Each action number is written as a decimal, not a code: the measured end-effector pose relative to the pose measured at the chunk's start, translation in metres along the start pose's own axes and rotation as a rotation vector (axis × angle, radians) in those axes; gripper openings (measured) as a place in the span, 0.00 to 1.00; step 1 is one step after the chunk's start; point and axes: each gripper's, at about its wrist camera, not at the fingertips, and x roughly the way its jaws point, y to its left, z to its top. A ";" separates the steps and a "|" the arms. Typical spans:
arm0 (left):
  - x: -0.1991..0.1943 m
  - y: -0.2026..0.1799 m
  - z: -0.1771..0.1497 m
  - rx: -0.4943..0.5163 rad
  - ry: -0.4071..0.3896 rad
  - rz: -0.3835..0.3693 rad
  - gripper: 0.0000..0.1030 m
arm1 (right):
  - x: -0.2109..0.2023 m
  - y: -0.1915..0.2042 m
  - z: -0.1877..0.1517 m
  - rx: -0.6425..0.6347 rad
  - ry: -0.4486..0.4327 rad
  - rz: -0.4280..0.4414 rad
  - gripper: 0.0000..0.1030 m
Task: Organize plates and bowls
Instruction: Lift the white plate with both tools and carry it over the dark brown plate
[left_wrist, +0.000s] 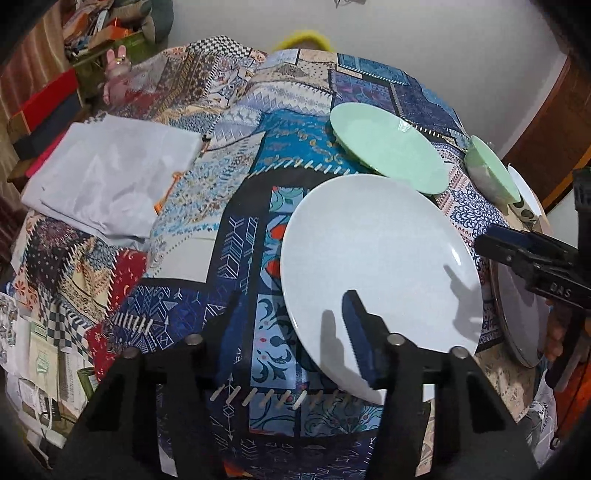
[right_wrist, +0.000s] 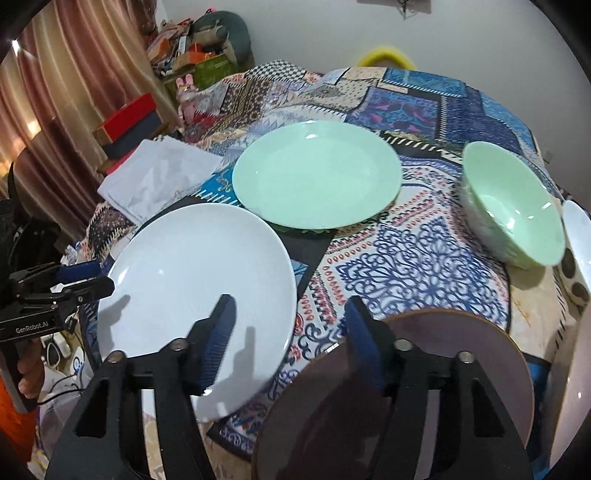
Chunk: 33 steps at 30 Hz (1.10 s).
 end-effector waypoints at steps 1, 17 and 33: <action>0.001 0.001 0.000 -0.002 0.005 -0.006 0.42 | 0.003 -0.001 0.001 0.001 0.009 0.006 0.48; 0.014 -0.005 -0.009 -0.018 0.073 -0.070 0.23 | 0.031 0.005 0.003 -0.049 0.131 0.044 0.19; 0.017 -0.009 -0.009 -0.046 0.090 -0.077 0.27 | 0.032 -0.002 0.004 0.024 0.122 0.075 0.21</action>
